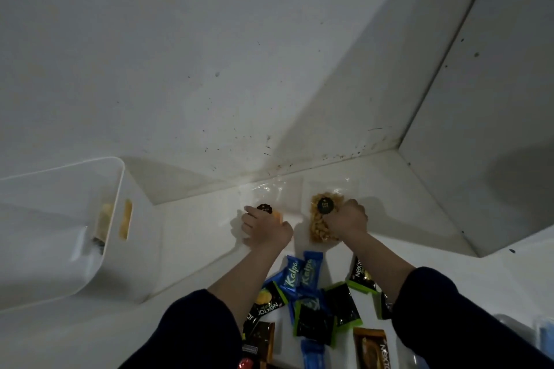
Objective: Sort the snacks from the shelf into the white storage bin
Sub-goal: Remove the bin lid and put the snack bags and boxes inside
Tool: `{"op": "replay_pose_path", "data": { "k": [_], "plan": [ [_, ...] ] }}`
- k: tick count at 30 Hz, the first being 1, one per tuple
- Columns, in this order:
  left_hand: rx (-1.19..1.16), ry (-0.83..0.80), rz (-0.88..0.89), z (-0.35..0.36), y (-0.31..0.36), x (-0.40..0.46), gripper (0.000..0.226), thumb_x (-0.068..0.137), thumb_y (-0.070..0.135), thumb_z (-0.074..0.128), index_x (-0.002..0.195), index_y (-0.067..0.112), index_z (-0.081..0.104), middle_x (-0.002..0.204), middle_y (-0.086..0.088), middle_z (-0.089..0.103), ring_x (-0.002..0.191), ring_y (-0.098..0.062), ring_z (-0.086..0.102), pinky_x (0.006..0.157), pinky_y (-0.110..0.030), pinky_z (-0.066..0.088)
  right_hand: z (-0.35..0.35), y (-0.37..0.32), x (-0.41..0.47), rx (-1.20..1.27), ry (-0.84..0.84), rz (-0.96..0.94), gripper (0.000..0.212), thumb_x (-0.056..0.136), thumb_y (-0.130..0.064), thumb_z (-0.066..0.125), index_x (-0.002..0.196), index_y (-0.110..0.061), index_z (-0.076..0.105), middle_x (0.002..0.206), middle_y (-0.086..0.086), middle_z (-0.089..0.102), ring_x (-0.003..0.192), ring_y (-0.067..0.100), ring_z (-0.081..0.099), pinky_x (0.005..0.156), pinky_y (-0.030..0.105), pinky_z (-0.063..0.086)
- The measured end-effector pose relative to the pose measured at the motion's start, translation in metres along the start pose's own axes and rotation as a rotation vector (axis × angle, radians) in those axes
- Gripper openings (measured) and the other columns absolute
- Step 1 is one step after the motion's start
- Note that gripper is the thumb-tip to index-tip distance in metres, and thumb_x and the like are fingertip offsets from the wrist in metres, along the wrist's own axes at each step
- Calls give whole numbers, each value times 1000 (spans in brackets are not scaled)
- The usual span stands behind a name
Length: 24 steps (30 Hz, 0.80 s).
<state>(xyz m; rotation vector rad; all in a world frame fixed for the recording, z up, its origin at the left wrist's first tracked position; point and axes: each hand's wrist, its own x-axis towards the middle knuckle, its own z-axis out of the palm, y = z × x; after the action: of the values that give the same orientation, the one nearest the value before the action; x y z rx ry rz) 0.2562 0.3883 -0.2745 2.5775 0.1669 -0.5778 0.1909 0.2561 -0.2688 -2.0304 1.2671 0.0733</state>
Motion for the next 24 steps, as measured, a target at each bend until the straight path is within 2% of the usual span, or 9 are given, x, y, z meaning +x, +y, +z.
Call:
{"op": "replay_pose_path", "data": {
  "k": [1, 3, 6, 10, 13, 17, 20, 24],
  "plan": [
    [-40, 2, 26, -5, -2, -2, 107, 79, 36, 67, 148, 3, -7, 148, -14, 15, 134, -33, 25, 103, -47, 35, -2, -1, -2, 29, -16, 7, 32, 74, -22, 63, 98, -1, 58, 105, 20, 62, 94, 33, 61, 76, 34, 50],
    [-121, -19, 94, -17, -7, -8, 107, 79, 36, 69, 148, 2, -6, 148, -16, 15, 134, -36, 27, 102, -44, 37, -6, -3, -12, 87, -27, 14, 15, 71, -15, 61, 80, -5, 55, 92, 16, 63, 82, 29, 61, 60, 28, 46],
    [-256, -60, 226, -40, -16, -22, 108, 80, 37, 71, 149, 3, -5, 151, -19, 13, 136, -37, 28, 107, -41, 35, -12, -9, -39, 217, -23, 23, 10, 73, -6, 61, 79, -3, 54, 74, 9, 55, 68, 23, 56, 49, 24, 39],
    [-434, -67, 403, -85, -24, -51, 101, 85, 41, 65, 151, 9, -4, 152, -15, 13, 136, -32, 33, 105, -36, 35, -27, -31, -84, 466, 9, 46, 23, 73, -2, 66, 89, -3, 50, 85, 11, 53, 82, 26, 56, 67, 33, 49],
    [-542, -53, 492, -127, -33, -73, 93, 87, 41, 61, 151, 13, -1, 152, -13, 14, 136, -29, 33, 104, -32, 35, -37, -58, -122, 603, -32, 52, 26, 68, 1, 72, 84, -4, 53, 88, 16, 59, 86, 31, 60, 77, 41, 56],
    [-629, -13, 571, -189, -58, -97, 85, 90, 44, 55, 151, 16, 4, 152, -11, 13, 137, -26, 31, 97, -23, 33, -37, -105, -178, 732, -92, -20, 16, 78, -10, 69, 89, -6, 58, 97, 16, 63, 92, 32, 62, 85, 47, 55],
    [-653, 50, 636, -234, -96, -104, 80, 90, 46, 54, 151, 19, 10, 149, -8, 17, 133, -21, 34, 96, -21, 32, -21, -144, -222, 811, -116, -85, 20, 84, -19, 65, 100, -11, 56, 98, 12, 62, 96, 30, 59, 90, 48, 52],
    [-690, 154, 650, -293, -149, -93, 75, 91, 47, 51, 149, 21, 13, 144, -8, 21, 125, -18, 38, 97, -23, 33, 11, -199, -272, 828, -188, -145, 22, 85, -29, 60, 101, -14, 57, 103, 12, 63, 98, 30, 60, 86, 44, 53]
  ]
}}
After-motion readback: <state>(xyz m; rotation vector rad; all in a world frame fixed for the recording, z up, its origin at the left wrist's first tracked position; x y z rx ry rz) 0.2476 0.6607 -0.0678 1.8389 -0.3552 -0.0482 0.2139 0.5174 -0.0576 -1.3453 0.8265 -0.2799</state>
